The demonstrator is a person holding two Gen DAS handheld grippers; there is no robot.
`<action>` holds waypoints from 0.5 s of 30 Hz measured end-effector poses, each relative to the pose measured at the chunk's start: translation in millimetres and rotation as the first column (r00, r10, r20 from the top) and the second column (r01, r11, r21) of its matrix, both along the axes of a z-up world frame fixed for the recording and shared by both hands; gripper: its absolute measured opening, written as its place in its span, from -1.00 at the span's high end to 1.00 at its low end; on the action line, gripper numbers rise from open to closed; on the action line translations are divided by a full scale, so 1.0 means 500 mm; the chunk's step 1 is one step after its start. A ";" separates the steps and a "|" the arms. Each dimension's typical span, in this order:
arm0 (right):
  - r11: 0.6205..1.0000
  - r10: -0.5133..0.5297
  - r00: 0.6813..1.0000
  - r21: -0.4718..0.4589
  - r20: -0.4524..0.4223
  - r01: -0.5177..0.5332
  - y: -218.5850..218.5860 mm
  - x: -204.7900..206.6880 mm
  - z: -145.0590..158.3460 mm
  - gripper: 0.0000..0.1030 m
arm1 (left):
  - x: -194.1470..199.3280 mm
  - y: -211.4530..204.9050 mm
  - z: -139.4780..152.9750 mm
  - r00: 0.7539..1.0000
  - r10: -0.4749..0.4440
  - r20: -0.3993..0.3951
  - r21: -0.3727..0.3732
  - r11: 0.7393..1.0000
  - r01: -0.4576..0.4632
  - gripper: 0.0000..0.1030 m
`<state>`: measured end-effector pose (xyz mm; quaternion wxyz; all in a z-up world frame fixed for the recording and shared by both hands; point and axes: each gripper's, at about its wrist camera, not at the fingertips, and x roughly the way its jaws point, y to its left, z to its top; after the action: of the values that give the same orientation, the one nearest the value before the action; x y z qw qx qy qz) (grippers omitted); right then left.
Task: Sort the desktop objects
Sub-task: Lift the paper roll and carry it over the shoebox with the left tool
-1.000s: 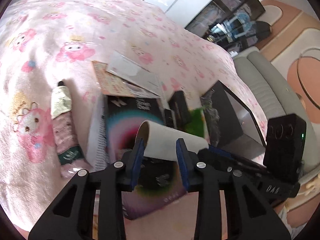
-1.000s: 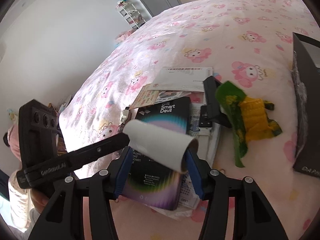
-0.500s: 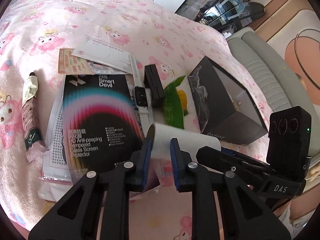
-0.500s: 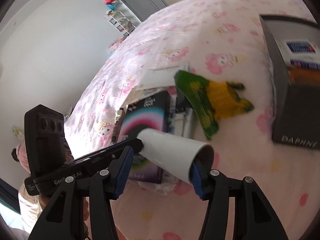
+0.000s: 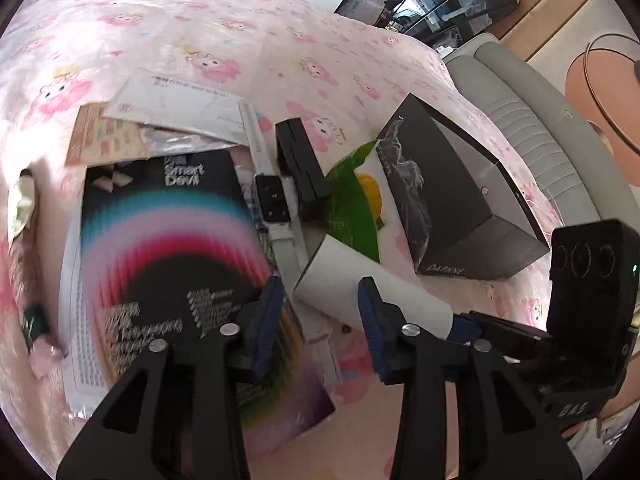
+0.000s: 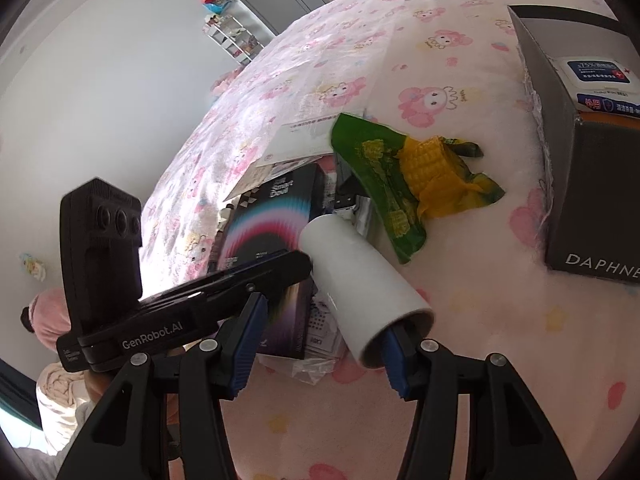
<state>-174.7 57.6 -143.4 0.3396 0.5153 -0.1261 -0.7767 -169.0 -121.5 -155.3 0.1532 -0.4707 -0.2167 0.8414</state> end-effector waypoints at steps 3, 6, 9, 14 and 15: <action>0.999 -0.031 0.999 0.026 0.008 0.031 0.020 -0.005 -0.009 0.02 | -0.013 0.005 0.005 1.000 -0.010 -0.008 0.004 1.000 0.010 0.24; 0.997 -0.059 0.998 0.053 0.025 0.057 0.045 -0.010 -0.020 0.05 | -0.030 0.021 0.001 0.998 -0.058 -0.002 0.006 0.998 0.058 0.24; 0.994 -0.091 0.995 0.057 0.041 0.088 0.075 -0.014 -0.026 0.05 | -0.042 0.048 -0.010 0.993 -0.114 0.015 -0.002 0.994 0.114 0.24; 0.995 -0.103 0.993 0.021 0.054 0.102 0.094 -0.015 -0.025 0.05 | -0.033 0.071 -0.011 0.990 -0.137 0.018 -0.017 0.990 0.137 0.24; 0.995 -0.099 0.994 0.027 0.047 0.098 0.092 -0.014 -0.022 0.05 | -0.027 0.068 -0.008 0.991 -0.133 0.019 -0.010 0.991 0.133 0.24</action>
<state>-181.7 103.4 -154.6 0.2916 0.5311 -0.1500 -0.7813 -182.7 -87.5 -159.1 0.2044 -0.4926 -0.1816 0.8262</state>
